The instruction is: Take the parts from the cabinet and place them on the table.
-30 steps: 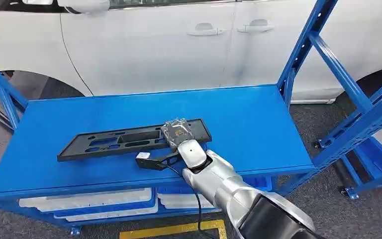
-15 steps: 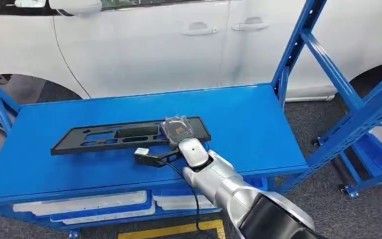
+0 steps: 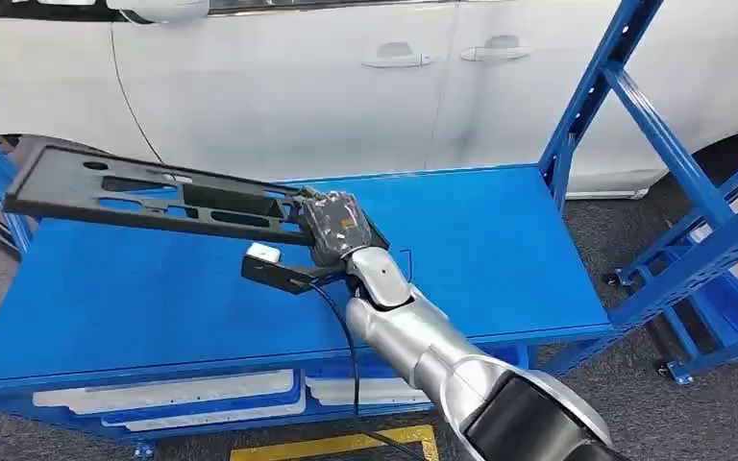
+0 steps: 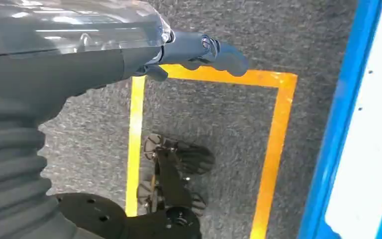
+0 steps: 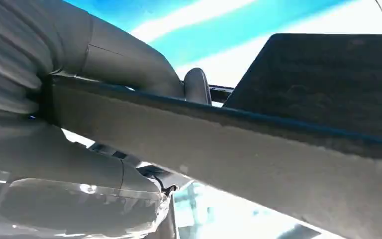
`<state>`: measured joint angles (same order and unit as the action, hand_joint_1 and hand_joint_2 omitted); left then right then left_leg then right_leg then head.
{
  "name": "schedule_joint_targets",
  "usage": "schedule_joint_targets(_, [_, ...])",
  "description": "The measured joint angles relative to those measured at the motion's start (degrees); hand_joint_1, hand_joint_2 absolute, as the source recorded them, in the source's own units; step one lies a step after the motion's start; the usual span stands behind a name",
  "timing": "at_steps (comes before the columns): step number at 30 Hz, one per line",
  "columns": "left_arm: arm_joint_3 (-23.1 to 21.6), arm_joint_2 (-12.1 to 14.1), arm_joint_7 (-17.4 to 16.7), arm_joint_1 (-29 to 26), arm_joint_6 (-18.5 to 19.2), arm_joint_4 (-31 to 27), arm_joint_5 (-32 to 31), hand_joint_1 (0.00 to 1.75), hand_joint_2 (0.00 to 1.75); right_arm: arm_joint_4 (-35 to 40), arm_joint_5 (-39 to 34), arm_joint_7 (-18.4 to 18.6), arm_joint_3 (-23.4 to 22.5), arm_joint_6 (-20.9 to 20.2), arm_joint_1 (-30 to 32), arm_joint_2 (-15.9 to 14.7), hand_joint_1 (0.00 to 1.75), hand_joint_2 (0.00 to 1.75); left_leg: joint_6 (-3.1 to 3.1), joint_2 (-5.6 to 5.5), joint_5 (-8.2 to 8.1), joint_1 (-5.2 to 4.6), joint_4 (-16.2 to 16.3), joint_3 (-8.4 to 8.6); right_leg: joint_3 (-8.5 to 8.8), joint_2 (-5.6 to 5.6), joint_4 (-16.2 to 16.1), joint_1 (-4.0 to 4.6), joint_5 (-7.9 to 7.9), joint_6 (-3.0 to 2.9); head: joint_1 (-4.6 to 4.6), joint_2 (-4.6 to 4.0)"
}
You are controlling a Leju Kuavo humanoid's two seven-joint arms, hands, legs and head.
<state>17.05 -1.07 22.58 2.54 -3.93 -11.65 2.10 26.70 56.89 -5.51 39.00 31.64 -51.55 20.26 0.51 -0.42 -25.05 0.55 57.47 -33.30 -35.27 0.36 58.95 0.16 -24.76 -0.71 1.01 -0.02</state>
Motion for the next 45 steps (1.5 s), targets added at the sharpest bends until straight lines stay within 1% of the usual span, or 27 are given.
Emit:
schedule_joint_targets(3, [0.24, 0.02, 1.18, -0.08, -0.07, 0.0, -0.02, 0.0, 1.75, 3.51, -6.68, -5.26, -2.36, -1.18, 1.83, -0.28, 1.75, 1.75, -0.88, -0.01, -0.1, -0.03, 0.07, -0.18, 0.03, 0.06, -0.76, 0.42, -0.08, -0.34, 0.0, 0.0])
schedule_joint_targets(6, [0.74, 0.07, 2.78, -0.08, 0.2, 0.0, 0.2, 0.0, 1.75, 15.88, -25.11, -16.66, -6.8, -10.74, 7.79, -1.29, 1.75, 1.75, -1.79, 0.19, -1.75, 0.1, 1.75, -0.77, 0.73, -0.08, -1.75, -0.28, 0.24, -1.14, 0.0, 0.0])
schedule_joint_targets(8, [1.55, 0.13, 3.87, -0.05, 0.26, 0.0, 0.96, 0.0, 1.75, 23.81, -35.3, -20.99, -8.93, -16.23, 11.92, -1.95, 1.75, 1.75, -2.22, 0.17, -5.48, 0.25, 8.54, -3.77, 0.95, -0.36, -1.75, -0.28, 0.03, -1.42, 0.0, 0.0])
schedule_joint_targets(9, [2.2, 0.2, 4.68, -0.07, 0.37, 0.0, 1.75, 0.0, 1.75, 30.6, -43.0, -23.37, -10.69, -21.0, 15.33, -3.14, 1.75, 1.75, -2.53, 0.18, -8.04, 0.29, 14.96, -6.86, 1.15, -0.67, -1.75, -0.29, -0.2, -1.48, 0.0, 0.0])
schedule_joint_targets(10, [2.77, 0.2, 5.2, -0.21, 0.63, 0.0, 2.06, 0.0, 1.75, 35.58, -49.79, -25.25, -12.0, -25.5, 17.76, -4.25, 1.75, 1.75, -2.72, 0.2, -8.59, 0.38, 18.02, -8.41, 1.33, -0.8, -1.74, -0.32, -0.35, -1.41, 0.0, 0.0])
schedule_joint_targets(11, [3.21, 0.2, 5.51, -0.38, 0.94, 0.0, 2.12, 0.0, 1.75, 39.65, -54.09, -26.2, -13.03, -28.44, 20.11, -5.22, 1.75, 1.75, -2.86, 0.2, -7.73, 0.56, 18.24, -8.73, 1.52, -0.81, -1.74, -0.37, -0.51, -1.28, 0.0, 0.0])
schedule_joint_targets(12, [3.45, 0.22, 5.64, -0.53, 1.09, 0.0, 2.05, 0.0, 1.75, 42.82, -57.23, -26.4, -13.74, -30.63, 22.33, -5.95, 1.75, 1.75, -2.91, 0.21, -5.98, 0.73, 16.1, -7.8, 1.72, -0.79, -1.71, -0.43, -0.65, -1.2, 0.0, 0.0])
schedule_joint_targets(14, [4.11, 0.22, 5.75, -0.57, 1.44, 0.0, 1.81, 0.0, 1.75, 49.7, -63.11, -27.63, -14.7, -37.47, 25.65, -7.78, 1.75, 1.75, -2.97, 0.23, -0.17, 1.08, 5.41, -2.6, 2.14, -0.33, -1.38, -0.72, -1.12, -0.67, 0.0, 0.0])
schedule_joint_targets(15, [4.33, 0.22, 5.82, -0.45, 1.7, 0.0, 1.55, 0.0, 1.75, 52.21, -64.06, -28.58, -14.76, -40.37, 26.89, -8.58, 1.75, 1.75, -2.86, 0.18, 0.37, 1.15, 1.21, -0.53, 2.26, -0.15, -1.21, -0.77, -1.41, -0.29, 0.0, 0.0])
schedule_joint_targets(16, [4.37, 0.2, 5.88, -0.31, 1.92, 0.0, 1.33, 0.0, 1.75, 54.2, -64.68, -29.62, -14.76, -42.91, 28.03, -9.31, 1.75, 1.75, -2.61, 0.08, -0.33, 0.64, 0.24, -0.01, 2.03, 0.04, -0.9, -0.45, -1.53, 0.06, 0.0, 0.0])
schedule_joint_targets(17, [4.37, 0.22, 6.01, -0.09, 2.18, 0.0, 1.08, 0.0, 1.75, 56.36, -65.52, -30.63, -14.66, -46.07, 29.54, -10.06, 1.75, 1.75, -1.93, -0.05, -0.35, 0.65, 0.64, -0.11, 1.91, 0.12, -1.07, -0.47, -1.34, 0.44, 0.02, 0.02])
schedule_joint_targets(19, [4.52, 0.35, 6.69, -0.08, 2.45, 0.0, 0.59, 0.0, 1.75, 60.25, -66.22, -32.68, -13.32, -52.57, 33.11, -11.43, 1.75, 1.75, -1.35, -0.09, -0.52, 0.47, 0.6, -0.15, 2.15, 0.11, -1.28, -0.53, -1.33, 0.97, 0.0, 0.0])
schedule_joint_targets(21, [4.68, 0.37, 7.19, -0.16, 2.86, 0.0, 0.22, 0.0, 1.75, 63.31, -65.5, -33.85, -10.34, -55.45, 35.4, -12.22, 1.75, 1.75, -0.48, 0.09, -0.12, 0.87, -0.1, 0.33, 1.9, 0.05, -0.22, -0.77, -2.48, 1.59, 0.0, 0.0])
schedule_joint_targets(22, [4.7, 0.41, 7.35, -0.05, 2.93, 0.0, 0.15, 0.0, 1.75, 64.37, -65.18, -34.07, -9.04, -55.75, 35.89, -12.5, 1.75, 1.75, -0.03, 0.18, -0.14, 0.82, -0.13, 0.26, 0.64, -0.04, 2.45, -0.75, -4.29, 1.72, 0.0, 0.0])
schedule_joint_targets(24, [4.76, 0.57, 7.48, 0.13, 2.93, 0.0, 0.13, 0.0, 1.75, 65.81, -64.7, -34.09, -7.38, -55.78, 37.03, -13.29, 1.75, 1.75, 0.27, 0.21, -0.15, 0.6, -0.13, 0.19, -3.84, -0.04, 12.0, -0.84, -8.78, 1.97, 0.0, 0.0])
schedule_joint_targets(25, [4.76, 0.59, 7.48, 0.11, 2.93, 0.0, 0.09, 0.0, 1.75, 66.28, -64.67, -34.14, -6.9, -55.73, 37.6, -13.73, 1.75, 1.75, 0.33, 0.19, -0.18, 0.53, -0.1, 0.17, -5.88, -0.04, 16.24, -0.86, -10.08, 2.05, 0.0, 0.0])
schedule_joint_targets(26, [4.79, 0.59, 7.48, 0.0, 2.93, 0.0, 0.07, 0.0, 1.75, 66.58, -64.67, -34.18, -6.52, -55.75, 37.96, -14.06, 1.75, 1.75, 0.32, 0.18, -0.18, 0.49, -0.04, 0.19, -6.75, -0.04, 17.73, -0.86, -9.87, 2.02, 0.0, 0.0])
schedule_joint_targets(28, [4.79, 0.59, 7.48, 0.01, 2.93, 0.0, 0.04, 0.0, 1.75, 67.22, -64.67, -34.18, -6.06, -55.64, 38.21, -14.47, 1.75, 1.75, 0.27, 0.11, -0.22, 0.48, 0.07, 0.22, -4.26, -0.04, 12.26, -0.86, -6.08, 1.78, 0.0, 0.0])
schedule_joint_targets(30, [4.79, 0.59, 7.48, 0.08, 2.93, 0.0, 0.02, 0.0, 1.75, 67.87, -64.67, -34.2, -5.74, -55.6, 38.2, -14.69, 1.75, 1.75, 0.01, 0.05, -0.35, 0.48, 0.23, 0.36, 1.23, -0.04, 1.72, -0.84, -1.58, 1.18, 0.0, 0.0])
schedule_joint_targets(31, [4.79, 0.59, 7.48, 0.13, 2.99, 0.0, 0.0, 0.0, 1.75, 68.25, -64.63, -34.25, -5.63, -55.62, 38.16, -14.78, 1.75, 1.75, -0.35, 0.01, -0.52, 0.03, 0.55, 0.2, 2.28, -0.02, -0.73, -0.48, -2.18, 1.05, 0.0, 0.0])
schedule_joint_targets(34, [4.81, 0.63, 7.24, 0.1, 3.02, 0.0, -0.31, 0.0, 1.75, 68.62, -61.26, -34.46, -4.49, -54.37, 38.2, -15.15, 1.75, 1.75, -1.4, 0.02, -0.35, 0.25, 0.19, 0.28, 1.96, 0.11, -0.48, -0.28, -1.88, 0.31, 0.0, 0.0])
schedule_joint_targets(36, [4.83, 0.83, 6.38, 0.19, 2.75, 0.0, -0.55, 0.0, 1.75, 68.75, -58.55, -34.46, -2.82, -52.34, 38.07, -15.19, 1.75, 1.75, -2.12, 0.1, -0.94, 0.36, 0.66, 0.41, 2.34, -0.25, -1.26, -0.74, -1.04, -0.61, 0.0, 0.0])
schedule_joint_targets(37, [4.87, 0.83, 5.65, 0.2, 2.71, 0.0, -0.8, 0.0, 1.75, 68.75, -57.22, -34.46, -1.42, -51.03, 37.77, -15.19, 1.75, 1.75, -2.25, 0.1, -2.81, 0.36, 2.45, -0.29, 2.3, -0.29, -1.3, -0.74, -0.97, -0.82, 0.0, 0.0])
schedule_joint_targets(39, [5.03, 0.92, 4.62, 0.2, 2.47, 0.0, -1.14, 0.0, 1.75, 68.75, -55.45, -34.46, 1.01, -48.22, 37.34, -15.41, 1.75, 1.75, -2.61, 0.1, -8.11, 0.44, 11.1, -3.9, 1.99, -0.39, -1.28, -0.58, -0.81, -1.1, 0.0, 0.0])
schedule_joint_targets(41, [5.22, 1.01, 3.83, 0.03, 2.03, 0.0, -1.44, 0.0, 1.75, 68.66, -54.4, -34.46, 2.97, -45.98, 37.0, -15.83, 1.75, 1.75, -2.79, 0.1, -10.27, 0.44, 17.57, -6.43, 1.6, -0.47, -1.12, -0.42, -0.7, -1.2, 0.0, 0.0])
schedule_joint_targets(43, [5.57, 1.07, 3.13, -0.13, 1.73, 0.0, -1.57, 0.0, 1.75, 68.22, -53.63, -34.46, 4.74, -44.17, 36.12, -16.28, 1.75, 1.75, -2.65, 0.1, -7.44, 0.45, 13.71, -3.99, 1.19, -0.46, -0.77, -0.39, -0.6, -1.16, 0.0, 0.0])
schedule_joint_targets(45, [5.86, 1.14, 2.63, -0.08, 1.4, 0.0, -1.66, 0.0, 1.75, 67.52, -53.64, -34.46, 6.22, -43.58, 35.16, -16.59, 1.75, 1.75, -2.36, 0.11, -3.19, 0.47, 4.03, 1.54, 0.97, -0.45, -0.36, -0.39, -0.56, -1.07, 0.0, 0.0])
